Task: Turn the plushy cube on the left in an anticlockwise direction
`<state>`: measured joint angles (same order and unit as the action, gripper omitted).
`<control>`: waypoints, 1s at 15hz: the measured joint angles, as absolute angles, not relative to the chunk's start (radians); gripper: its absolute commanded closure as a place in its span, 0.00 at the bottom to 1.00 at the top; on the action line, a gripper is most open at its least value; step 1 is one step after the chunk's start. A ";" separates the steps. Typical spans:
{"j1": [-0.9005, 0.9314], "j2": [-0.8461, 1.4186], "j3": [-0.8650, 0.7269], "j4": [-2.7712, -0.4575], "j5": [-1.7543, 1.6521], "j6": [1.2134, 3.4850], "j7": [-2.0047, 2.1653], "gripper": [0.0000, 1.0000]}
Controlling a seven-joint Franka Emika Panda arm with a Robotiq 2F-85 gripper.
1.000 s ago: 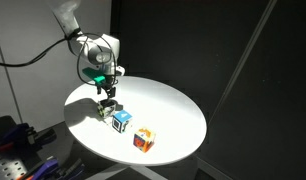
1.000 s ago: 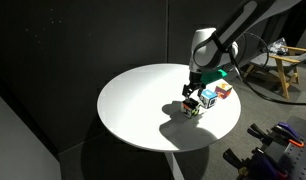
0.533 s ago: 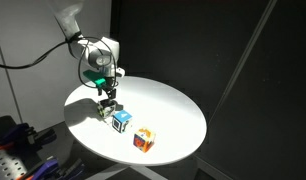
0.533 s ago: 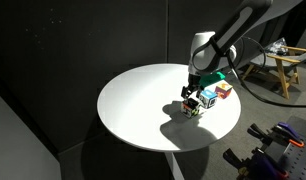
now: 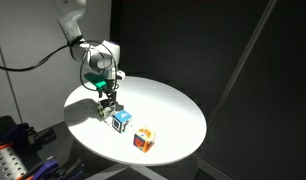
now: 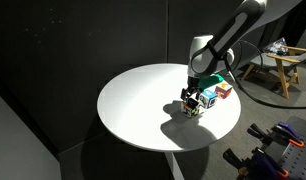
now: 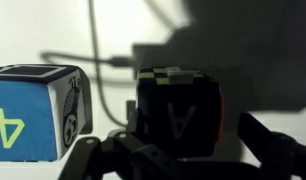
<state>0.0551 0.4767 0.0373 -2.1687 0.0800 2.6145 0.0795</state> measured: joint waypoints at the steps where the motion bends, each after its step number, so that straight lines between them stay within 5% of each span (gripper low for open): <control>1: 0.055 0.480 0.035 -2.167 0.080 2.614 0.080 0.00; 15: 0.054 0.488 0.017 -2.162 0.079 2.615 0.080 0.00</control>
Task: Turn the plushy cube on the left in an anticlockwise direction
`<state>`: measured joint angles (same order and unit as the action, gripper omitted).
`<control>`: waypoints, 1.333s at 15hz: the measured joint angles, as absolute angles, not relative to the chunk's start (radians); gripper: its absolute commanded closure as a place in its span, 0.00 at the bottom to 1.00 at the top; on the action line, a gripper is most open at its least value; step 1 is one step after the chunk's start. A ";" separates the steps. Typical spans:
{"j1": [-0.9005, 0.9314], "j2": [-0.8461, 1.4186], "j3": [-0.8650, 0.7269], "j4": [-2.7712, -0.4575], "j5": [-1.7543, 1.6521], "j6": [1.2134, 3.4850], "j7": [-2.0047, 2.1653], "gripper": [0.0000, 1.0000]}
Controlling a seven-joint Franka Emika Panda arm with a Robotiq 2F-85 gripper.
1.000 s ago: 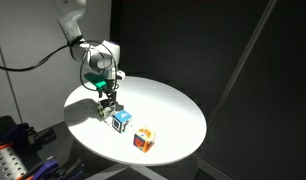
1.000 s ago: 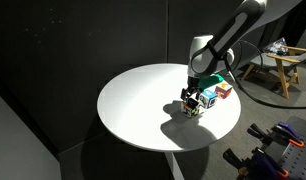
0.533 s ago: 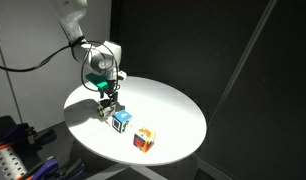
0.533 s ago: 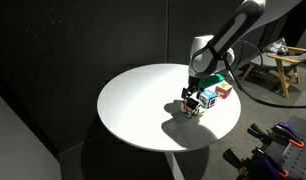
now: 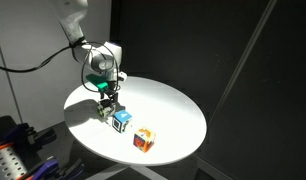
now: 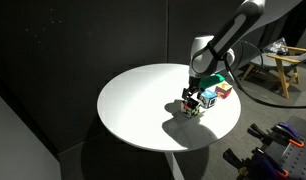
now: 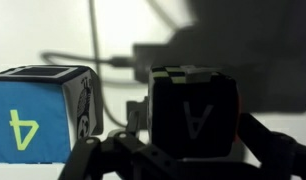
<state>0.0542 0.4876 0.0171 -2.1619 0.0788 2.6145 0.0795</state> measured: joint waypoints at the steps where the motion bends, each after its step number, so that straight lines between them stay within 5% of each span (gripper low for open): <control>1: 0.054 0.490 0.017 -2.162 0.078 2.615 0.080 0.00; 4: 0.054 0.497 0.017 -2.161 0.072 2.615 0.080 0.00; 6: 0.055 0.501 0.017 -2.160 0.069 2.616 0.080 0.27; 9: 0.057 0.501 0.017 -2.154 0.068 2.616 0.080 0.52; 16: 0.060 0.500 0.017 -2.144 0.068 2.616 0.077 0.95; 20: 0.060 0.490 0.021 -2.144 0.067 2.616 0.044 0.97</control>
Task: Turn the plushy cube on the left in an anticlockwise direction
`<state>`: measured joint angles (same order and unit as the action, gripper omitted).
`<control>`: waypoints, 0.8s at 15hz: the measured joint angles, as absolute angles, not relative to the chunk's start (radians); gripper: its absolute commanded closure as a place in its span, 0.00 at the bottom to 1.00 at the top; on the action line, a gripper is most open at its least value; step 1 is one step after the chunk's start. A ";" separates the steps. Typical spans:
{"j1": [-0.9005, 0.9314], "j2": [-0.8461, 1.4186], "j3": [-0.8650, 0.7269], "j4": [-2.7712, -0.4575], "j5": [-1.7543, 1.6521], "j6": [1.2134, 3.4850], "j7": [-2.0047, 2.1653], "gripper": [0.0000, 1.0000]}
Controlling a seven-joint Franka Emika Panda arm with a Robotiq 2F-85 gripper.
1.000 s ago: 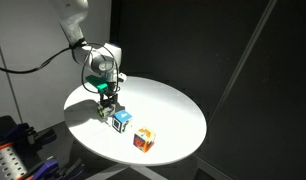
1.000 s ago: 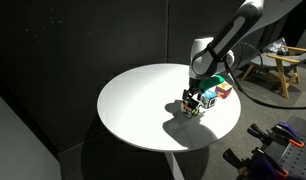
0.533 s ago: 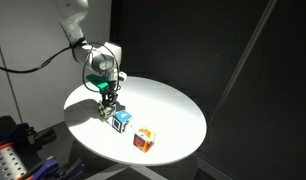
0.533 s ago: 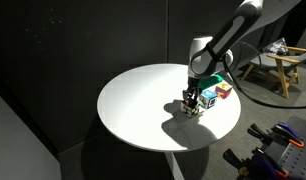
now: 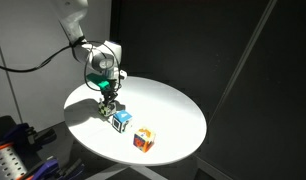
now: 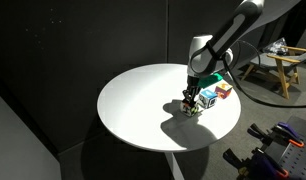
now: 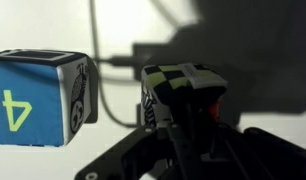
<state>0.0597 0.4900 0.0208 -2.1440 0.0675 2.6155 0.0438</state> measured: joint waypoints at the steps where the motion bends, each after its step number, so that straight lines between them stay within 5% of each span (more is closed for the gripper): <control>1: 0.059 0.484 0.023 -2.144 0.067 2.614 0.029 0.97; 12: 0.021 0.325 0.063 -2.147 0.043 2.413 -0.315 0.97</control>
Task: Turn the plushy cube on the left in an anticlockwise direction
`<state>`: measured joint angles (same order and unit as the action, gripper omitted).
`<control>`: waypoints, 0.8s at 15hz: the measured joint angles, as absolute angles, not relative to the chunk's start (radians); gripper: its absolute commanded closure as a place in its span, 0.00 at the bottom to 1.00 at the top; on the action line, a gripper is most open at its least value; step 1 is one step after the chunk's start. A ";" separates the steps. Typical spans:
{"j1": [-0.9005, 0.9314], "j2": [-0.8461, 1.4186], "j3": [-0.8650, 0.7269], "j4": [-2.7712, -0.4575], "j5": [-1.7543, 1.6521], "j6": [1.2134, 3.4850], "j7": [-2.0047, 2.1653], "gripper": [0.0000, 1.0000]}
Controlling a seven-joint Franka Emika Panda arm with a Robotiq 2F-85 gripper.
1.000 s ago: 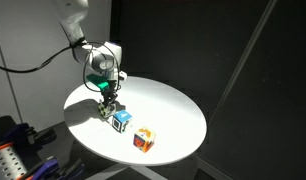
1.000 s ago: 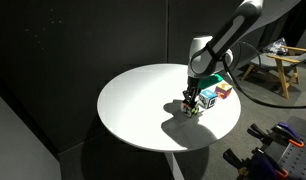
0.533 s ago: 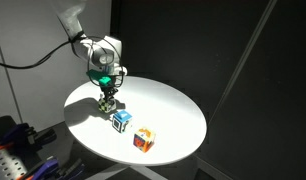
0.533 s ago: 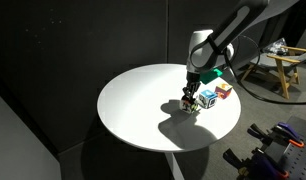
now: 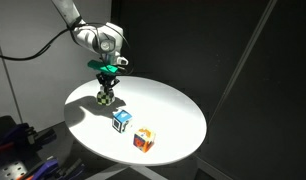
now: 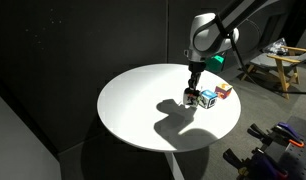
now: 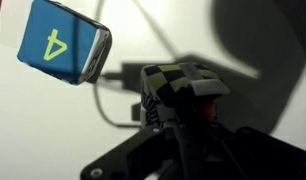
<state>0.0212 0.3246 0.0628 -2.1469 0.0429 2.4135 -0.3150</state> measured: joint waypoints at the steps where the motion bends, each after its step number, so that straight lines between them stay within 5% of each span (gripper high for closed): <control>1: 0.021 0.316 0.063 -2.147 0.030 2.396 -0.350 0.97; 12: 0.020 0.294 0.093 -2.147 -0.076 2.301 -0.697 0.97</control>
